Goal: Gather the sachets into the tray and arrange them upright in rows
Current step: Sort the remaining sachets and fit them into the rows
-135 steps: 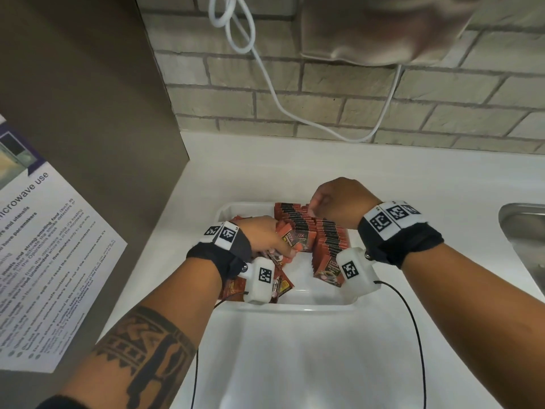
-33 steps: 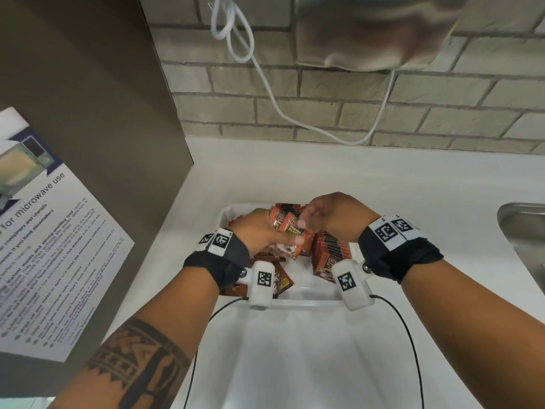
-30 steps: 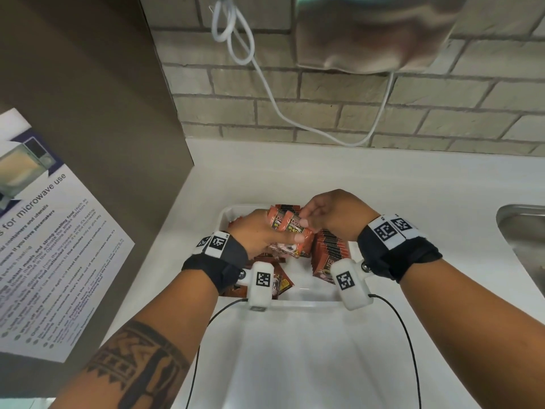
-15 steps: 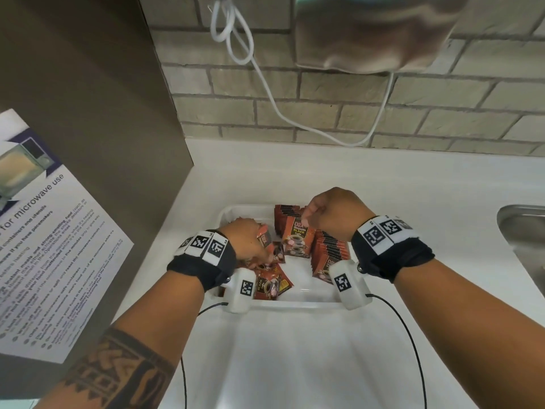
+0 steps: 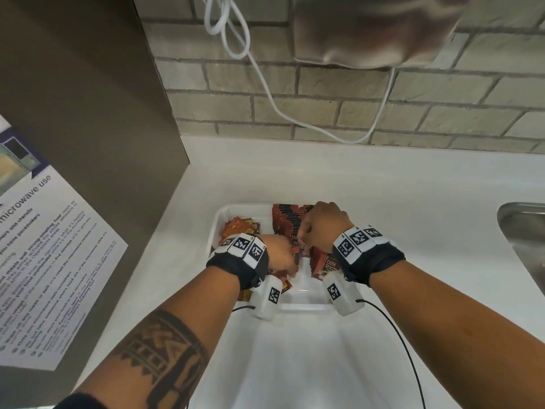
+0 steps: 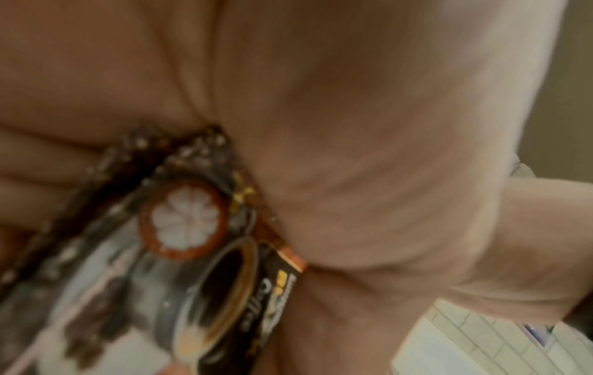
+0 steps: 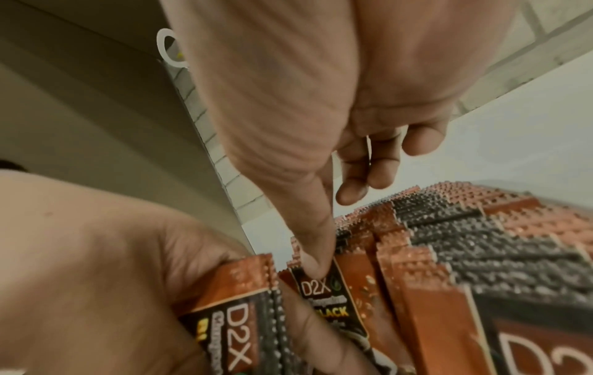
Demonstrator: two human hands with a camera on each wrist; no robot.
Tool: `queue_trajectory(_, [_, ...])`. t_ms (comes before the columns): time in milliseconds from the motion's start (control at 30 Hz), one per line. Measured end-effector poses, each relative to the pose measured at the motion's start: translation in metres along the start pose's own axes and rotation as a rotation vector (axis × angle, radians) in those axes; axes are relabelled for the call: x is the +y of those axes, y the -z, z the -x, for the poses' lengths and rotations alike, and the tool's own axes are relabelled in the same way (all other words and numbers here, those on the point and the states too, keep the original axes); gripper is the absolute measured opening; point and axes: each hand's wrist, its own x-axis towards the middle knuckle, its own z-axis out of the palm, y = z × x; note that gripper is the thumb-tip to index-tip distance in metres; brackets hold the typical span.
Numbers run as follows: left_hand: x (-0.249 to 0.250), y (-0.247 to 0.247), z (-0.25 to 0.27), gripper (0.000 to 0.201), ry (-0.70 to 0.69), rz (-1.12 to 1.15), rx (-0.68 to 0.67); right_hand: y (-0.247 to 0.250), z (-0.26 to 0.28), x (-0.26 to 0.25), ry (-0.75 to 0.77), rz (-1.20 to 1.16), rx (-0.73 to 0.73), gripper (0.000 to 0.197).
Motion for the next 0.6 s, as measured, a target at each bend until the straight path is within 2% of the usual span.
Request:
queue_trajectory(200, [0.0, 0.0027, -0.0007, 0.026, -0.012, 0.042, -0.008, 0.0062, 0.0019, 0.0035, 0.034, -0.047, 0.003, 0.008])
queue_trajectory(600, [-0.002, -0.0002, 0.0024, 0.027, 0.005, 0.074, 0.011, 0.0089, 0.008, 0.0033, 0.06, -0.07, -0.033, 0.019])
